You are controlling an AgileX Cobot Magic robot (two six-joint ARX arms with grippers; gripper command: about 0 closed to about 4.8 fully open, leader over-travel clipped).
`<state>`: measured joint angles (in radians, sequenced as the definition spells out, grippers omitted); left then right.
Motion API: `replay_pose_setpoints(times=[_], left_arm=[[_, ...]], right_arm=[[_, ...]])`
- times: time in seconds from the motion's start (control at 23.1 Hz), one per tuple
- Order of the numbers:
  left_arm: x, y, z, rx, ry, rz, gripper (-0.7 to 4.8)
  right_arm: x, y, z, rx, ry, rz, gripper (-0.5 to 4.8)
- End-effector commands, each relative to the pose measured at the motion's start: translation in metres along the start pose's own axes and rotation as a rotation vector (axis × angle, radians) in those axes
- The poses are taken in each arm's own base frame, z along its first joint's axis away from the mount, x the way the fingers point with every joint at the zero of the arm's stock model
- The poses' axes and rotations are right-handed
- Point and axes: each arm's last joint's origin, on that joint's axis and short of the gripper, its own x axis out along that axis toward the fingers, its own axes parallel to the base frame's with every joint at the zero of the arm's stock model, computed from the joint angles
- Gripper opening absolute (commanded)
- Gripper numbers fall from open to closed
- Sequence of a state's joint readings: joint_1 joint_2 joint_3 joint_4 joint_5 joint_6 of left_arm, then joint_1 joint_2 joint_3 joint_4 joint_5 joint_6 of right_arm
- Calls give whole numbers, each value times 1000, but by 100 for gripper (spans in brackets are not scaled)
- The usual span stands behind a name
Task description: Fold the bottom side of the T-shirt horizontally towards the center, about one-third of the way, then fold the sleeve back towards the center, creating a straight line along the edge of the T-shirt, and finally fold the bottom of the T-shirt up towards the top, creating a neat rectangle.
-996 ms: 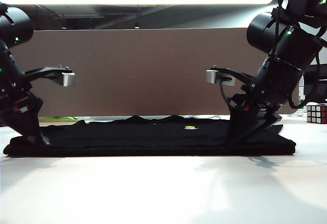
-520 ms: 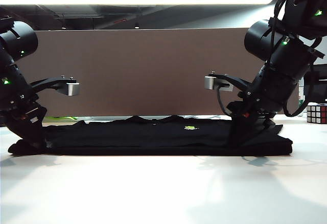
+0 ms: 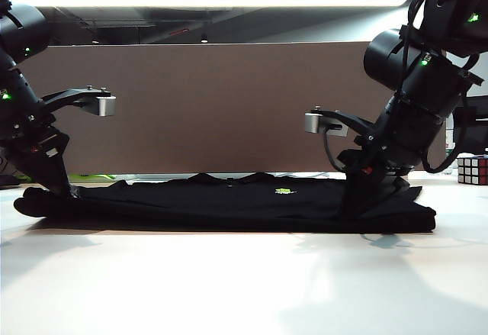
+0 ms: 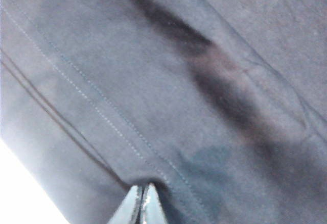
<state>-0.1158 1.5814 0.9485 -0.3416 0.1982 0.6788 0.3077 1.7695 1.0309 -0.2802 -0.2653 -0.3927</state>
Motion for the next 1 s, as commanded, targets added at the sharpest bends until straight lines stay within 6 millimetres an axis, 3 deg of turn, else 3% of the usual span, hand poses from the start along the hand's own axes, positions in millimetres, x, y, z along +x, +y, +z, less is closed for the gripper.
replay_pose_setpoints(times=[0.04, 0.17, 0.22, 0.3, 0.43, 1.0], left_arm=[[-3, 1, 2, -20, -14, 12, 0], [-3, 0, 1, -26, 0, -7, 147], [-3, -1, 0, -27, 4, -8, 146], [-3, 0, 0, -27, 2, -7, 60], [-3, 1, 2, -23, -11, 3, -6], [-7, 17, 23, -84, -235, 164, -6]], right_arm=[[-5, 1, 3, 2, -9, 5, -4], [-14, -1, 14, -4, -29, 2, -4], [-17, -2, 19, -7, -43, 7, -4], [-22, -3, 28, 8, -57, 7, -4], [-27, -5, 34, 9, -65, 7, -4], [-27, -5, 35, 7, -72, 4, -3]])
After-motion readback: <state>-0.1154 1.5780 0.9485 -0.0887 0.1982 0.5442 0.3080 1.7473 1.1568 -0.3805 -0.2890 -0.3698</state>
